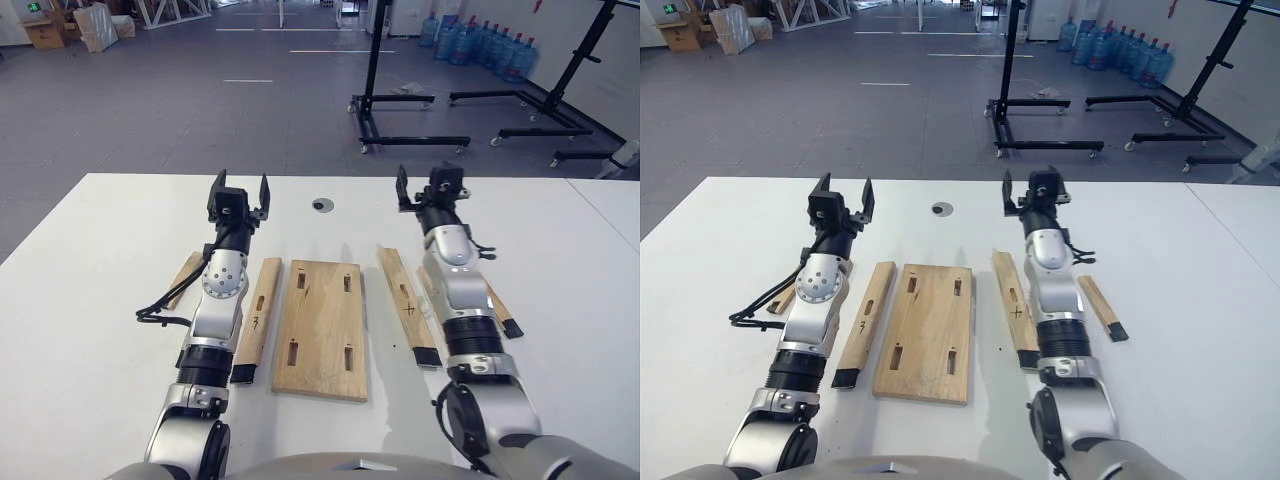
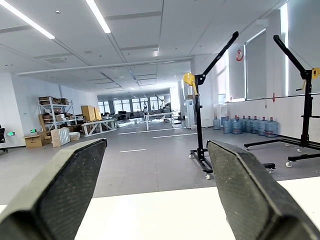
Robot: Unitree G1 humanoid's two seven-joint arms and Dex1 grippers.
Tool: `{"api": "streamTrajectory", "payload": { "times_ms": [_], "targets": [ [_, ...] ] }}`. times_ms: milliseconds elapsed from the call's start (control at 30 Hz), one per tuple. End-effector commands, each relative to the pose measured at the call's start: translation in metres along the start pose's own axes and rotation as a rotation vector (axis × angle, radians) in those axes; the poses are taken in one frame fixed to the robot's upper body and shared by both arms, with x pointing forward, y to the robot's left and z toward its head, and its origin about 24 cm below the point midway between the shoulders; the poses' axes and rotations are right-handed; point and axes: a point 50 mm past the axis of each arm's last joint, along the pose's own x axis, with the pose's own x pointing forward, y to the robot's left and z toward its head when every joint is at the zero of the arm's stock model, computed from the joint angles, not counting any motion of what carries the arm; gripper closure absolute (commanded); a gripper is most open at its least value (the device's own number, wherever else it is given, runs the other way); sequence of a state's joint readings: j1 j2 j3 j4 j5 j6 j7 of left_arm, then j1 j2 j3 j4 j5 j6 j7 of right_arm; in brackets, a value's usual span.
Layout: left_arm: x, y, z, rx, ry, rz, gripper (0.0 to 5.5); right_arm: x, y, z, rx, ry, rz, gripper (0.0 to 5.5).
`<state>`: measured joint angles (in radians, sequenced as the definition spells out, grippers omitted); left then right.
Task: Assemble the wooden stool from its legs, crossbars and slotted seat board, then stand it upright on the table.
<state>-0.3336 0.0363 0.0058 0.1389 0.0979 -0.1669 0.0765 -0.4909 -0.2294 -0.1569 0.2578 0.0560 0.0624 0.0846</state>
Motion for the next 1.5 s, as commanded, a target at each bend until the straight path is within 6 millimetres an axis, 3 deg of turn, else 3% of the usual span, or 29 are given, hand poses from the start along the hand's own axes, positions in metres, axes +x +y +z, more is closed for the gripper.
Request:
{"api": "streamTrajectory", "payload": {
  "times_ms": [33,167,433,633,733,967,1233,1267,1400,1500],
  "targets": [
    [-0.012,0.005,-0.001,0.017,0.005,0.043,1.82,-0.019,-0.051,-0.015,-0.013,0.134,-0.016,1.32],
    [-0.026,0.005,0.0,0.019,0.015,0.088,1.82,-0.067,-0.073,-0.056,-0.009,0.344,0.01,1.32],
    [-0.042,-0.002,0.001,0.012,0.036,0.135,1.82,-0.115,-0.118,-0.08,-0.088,0.584,0.074,1.32],
    [-0.043,-0.004,0.003,0.005,0.037,0.135,1.82,-0.169,-0.137,-0.116,0.018,0.891,0.098,1.32],
    [-0.044,-0.002,0.003,0.005,0.039,0.14,1.82,-0.191,-0.135,-0.127,0.036,1.002,0.14,1.47],
    [-0.043,-0.002,0.003,0.003,0.044,0.147,1.82,-0.205,-0.119,-0.141,0.198,1.158,0.177,2.76],
    [-0.04,-0.004,0.001,0.005,0.046,0.139,1.82,-0.207,-0.118,-0.152,0.23,1.282,0.183,4.16],
    [-0.039,-0.005,0.001,0.004,0.045,0.136,1.82,-0.207,-0.119,-0.154,0.242,1.297,0.177,4.21],
    [-0.038,-0.006,0.0,0.001,0.042,0.133,1.82,-0.238,-0.121,-0.15,0.289,1.311,0.177,4.22],
    [-0.036,-0.006,0.0,-0.001,0.041,0.135,1.82,-0.232,-0.117,-0.145,0.301,1.256,0.192,4.22]
  ]
}}
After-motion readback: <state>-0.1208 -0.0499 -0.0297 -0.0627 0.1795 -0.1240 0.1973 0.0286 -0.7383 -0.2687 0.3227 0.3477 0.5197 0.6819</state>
